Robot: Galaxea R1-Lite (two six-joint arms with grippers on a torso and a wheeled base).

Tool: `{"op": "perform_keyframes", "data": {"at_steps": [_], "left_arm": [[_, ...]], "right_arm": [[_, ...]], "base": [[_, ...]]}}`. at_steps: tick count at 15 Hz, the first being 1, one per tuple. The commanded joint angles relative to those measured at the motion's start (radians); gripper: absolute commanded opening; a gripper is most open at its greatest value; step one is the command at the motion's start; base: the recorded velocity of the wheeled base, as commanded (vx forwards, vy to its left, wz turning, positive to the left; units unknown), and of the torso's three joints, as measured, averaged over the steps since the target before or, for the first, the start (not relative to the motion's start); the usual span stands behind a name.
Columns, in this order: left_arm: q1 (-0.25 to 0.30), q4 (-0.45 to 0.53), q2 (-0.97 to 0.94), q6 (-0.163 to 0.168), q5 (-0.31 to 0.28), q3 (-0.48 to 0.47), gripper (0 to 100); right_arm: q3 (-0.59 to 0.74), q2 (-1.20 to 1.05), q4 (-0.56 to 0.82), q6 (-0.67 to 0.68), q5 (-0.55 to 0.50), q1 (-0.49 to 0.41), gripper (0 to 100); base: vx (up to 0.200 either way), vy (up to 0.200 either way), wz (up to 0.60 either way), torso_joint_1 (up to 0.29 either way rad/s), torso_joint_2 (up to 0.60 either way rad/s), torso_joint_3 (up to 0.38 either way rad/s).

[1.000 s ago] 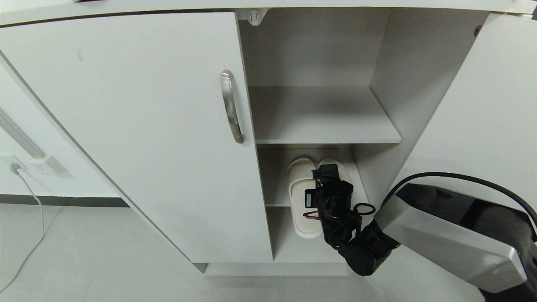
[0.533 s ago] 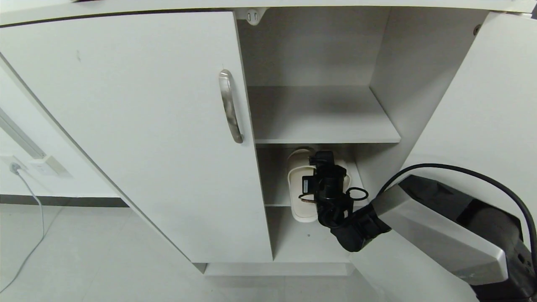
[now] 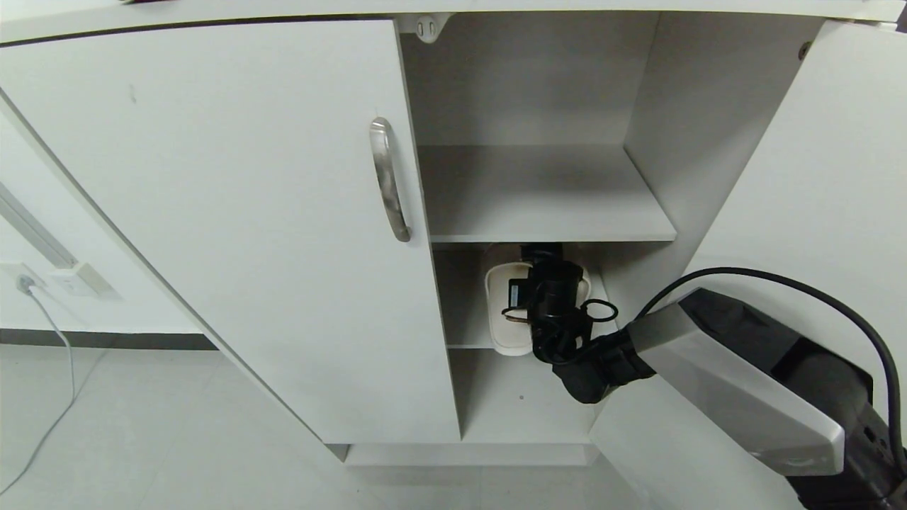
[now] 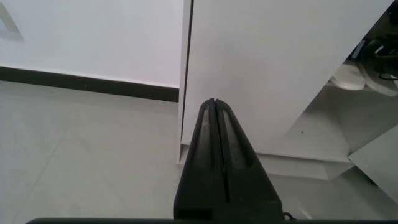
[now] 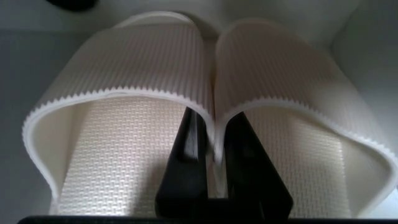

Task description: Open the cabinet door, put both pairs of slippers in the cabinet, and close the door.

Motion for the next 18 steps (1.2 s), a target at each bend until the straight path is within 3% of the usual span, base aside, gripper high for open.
{"op": "perform_keyframes", "data": {"at_steps": [1,8,9,13,18], "left_arm": [[0.0,0.0,0.001,0.0,0.001,0.0,0],[0.0,0.0,0.001,0.0,0.001,0.0,0],[0.0,0.0,0.001,0.0,0.001,0.0,0],[0.0,0.0,0.001,0.0,0.001,0.0,0],[0.0,0.0,0.001,0.0,-0.001,0.0,0]], "right_arm": [[-0.004,0.003,0.007,0.0,0.001,0.0,0],[-0.004,0.027,0.021,0.0,0.001,0.002,0],[-0.002,0.027,0.021,0.0,-0.001,0.002,100],[0.067,-0.012,0.015,0.001,0.001,0.011,100],[0.312,-0.177,-0.06,0.003,0.001,0.075,100]], "base": [[0.0,0.0,0.0,0.0,0.0,0.0],[0.0,0.0,0.0,0.0,0.0,0.0],[0.0,0.0,0.0,0.0,0.0,0.0],[0.0,0.0,0.0,0.0,0.0,0.0],[0.0,0.0,0.0,0.0,0.0,0.0]]}}
